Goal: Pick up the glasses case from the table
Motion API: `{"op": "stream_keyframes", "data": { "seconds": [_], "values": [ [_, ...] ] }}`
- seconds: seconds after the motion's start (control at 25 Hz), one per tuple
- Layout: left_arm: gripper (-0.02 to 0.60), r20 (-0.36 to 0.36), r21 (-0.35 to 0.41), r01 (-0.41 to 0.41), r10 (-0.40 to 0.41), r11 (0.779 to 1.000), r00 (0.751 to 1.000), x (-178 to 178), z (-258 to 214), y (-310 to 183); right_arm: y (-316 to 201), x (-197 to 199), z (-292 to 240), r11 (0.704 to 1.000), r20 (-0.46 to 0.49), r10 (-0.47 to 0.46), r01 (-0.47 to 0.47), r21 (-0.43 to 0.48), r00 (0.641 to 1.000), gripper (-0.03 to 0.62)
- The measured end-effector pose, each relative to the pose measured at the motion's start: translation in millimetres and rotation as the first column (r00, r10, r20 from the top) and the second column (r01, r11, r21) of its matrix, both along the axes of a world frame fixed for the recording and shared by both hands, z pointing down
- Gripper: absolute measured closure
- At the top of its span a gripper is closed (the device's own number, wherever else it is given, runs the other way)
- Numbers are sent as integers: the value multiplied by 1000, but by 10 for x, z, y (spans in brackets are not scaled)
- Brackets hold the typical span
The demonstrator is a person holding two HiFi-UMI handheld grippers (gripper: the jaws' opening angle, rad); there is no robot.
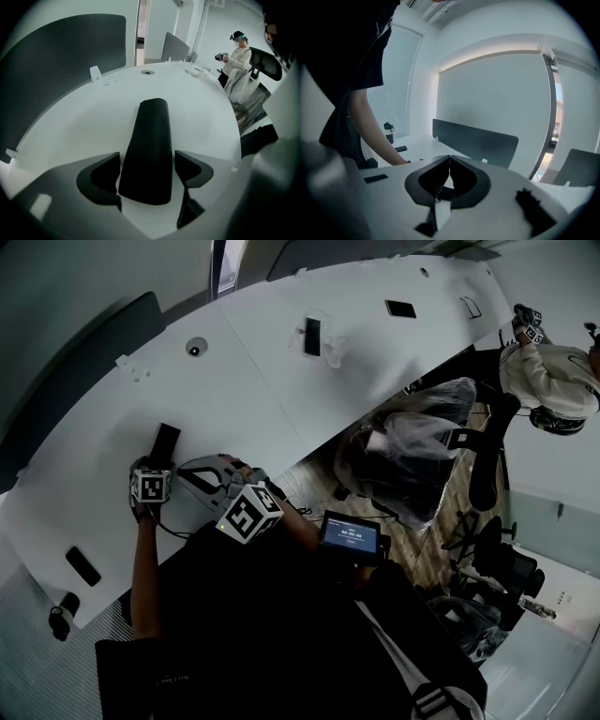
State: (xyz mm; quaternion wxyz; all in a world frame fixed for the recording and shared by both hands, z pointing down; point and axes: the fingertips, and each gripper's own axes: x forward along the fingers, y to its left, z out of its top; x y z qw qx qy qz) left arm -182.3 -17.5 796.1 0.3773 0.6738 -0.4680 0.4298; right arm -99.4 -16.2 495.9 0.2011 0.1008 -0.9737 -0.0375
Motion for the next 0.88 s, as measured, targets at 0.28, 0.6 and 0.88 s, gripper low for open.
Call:
{"op": "stream_keyframes", "data": {
  "seconds": [0.28, 0.6, 0.88],
  "values": [
    [201, 3, 26, -5, 5, 1000, 1000, 24, -1, 9, 31, -46, 6, 1000, 4, -16, 16, 0, 1000, 586],
    [213, 26, -2, -40, 40, 999, 999, -12, -64, -67, 52, -59, -19, 1000, 6, -7, 7, 2, 1000, 586],
    [261, 2, -62, -48, 49, 997, 999, -16, 40, 19, 125, -83, 5, 1000, 5, -11, 11, -2, 1000, 586]
  ]
}}
